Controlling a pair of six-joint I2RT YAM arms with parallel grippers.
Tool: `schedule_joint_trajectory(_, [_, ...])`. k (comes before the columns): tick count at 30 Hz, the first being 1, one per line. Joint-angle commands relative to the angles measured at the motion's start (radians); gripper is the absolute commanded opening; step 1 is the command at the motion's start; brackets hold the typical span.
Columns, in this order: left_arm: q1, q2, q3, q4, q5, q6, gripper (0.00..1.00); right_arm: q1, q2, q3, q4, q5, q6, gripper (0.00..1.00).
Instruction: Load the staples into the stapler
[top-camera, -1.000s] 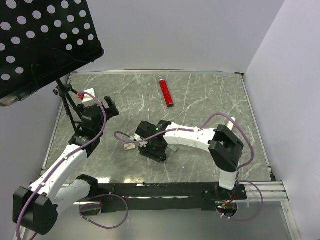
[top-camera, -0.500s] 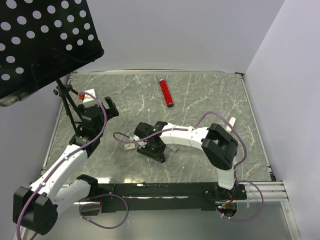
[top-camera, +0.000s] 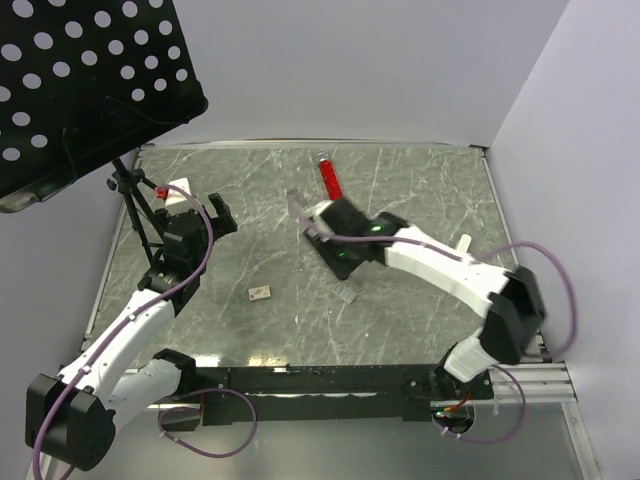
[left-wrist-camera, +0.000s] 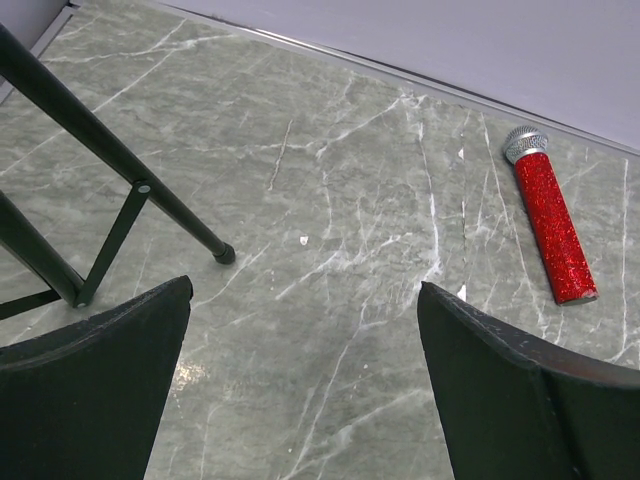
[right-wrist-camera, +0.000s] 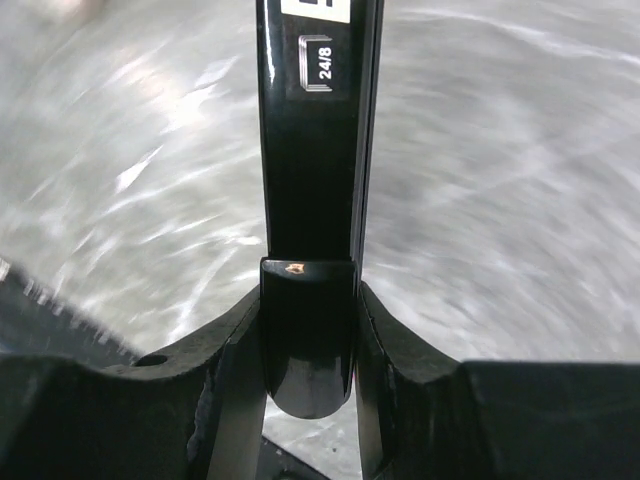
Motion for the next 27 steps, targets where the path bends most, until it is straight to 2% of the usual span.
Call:
schedule_joint_trajectory(1, [-0.007, -0.037, 0.006, 0.047, -0.025, 0.021, 0.99, -0.174, -0.152, -0.108, 0.041, 0.163, 0.154, 0.19])
schedule_joint_trajectory(4, [-0.015, -0.049, 0.006, 0.047, -0.034, 0.028, 0.99, -0.324, -0.174, -0.164, 0.044, 0.209, 0.236, 0.2])
schedule_joint_trajectory(9, [-0.029, -0.067, 0.004, 0.049, -0.037, 0.036, 0.99, -0.569, -0.157, -0.236, 0.1, 0.194, 0.343, 0.22])
schedule_joint_trajectory(13, [-0.038, -0.08, 0.004, 0.049, -0.037, 0.038, 0.99, -0.689, -0.074, -0.238, 0.159, 0.2, 0.384, 0.25])
schedule_joint_trajectory(17, [-0.046, -0.089, 0.003, 0.049, -0.034, 0.038, 0.99, -0.778, 0.044, -0.175, 0.188, 0.194, 0.426, 0.25])
schedule_joint_trajectory(22, [-0.049, -0.103, 0.001, 0.046, -0.034, 0.032, 0.99, -0.82, 0.185, -0.081, 0.171, 0.173, 0.501, 0.27])
schedule_joint_trajectory(24, [-0.05, -0.109, 0.0, 0.046, -0.034, 0.03, 0.99, -0.827, 0.213, -0.069, 0.174, 0.142, 0.518, 0.31])
schedule_joint_trajectory(27, [-0.05, -0.116, 0.003, 0.038, -0.04, 0.03, 0.99, -0.827, 0.199, -0.076, 0.185, 0.108, 0.526, 0.48])
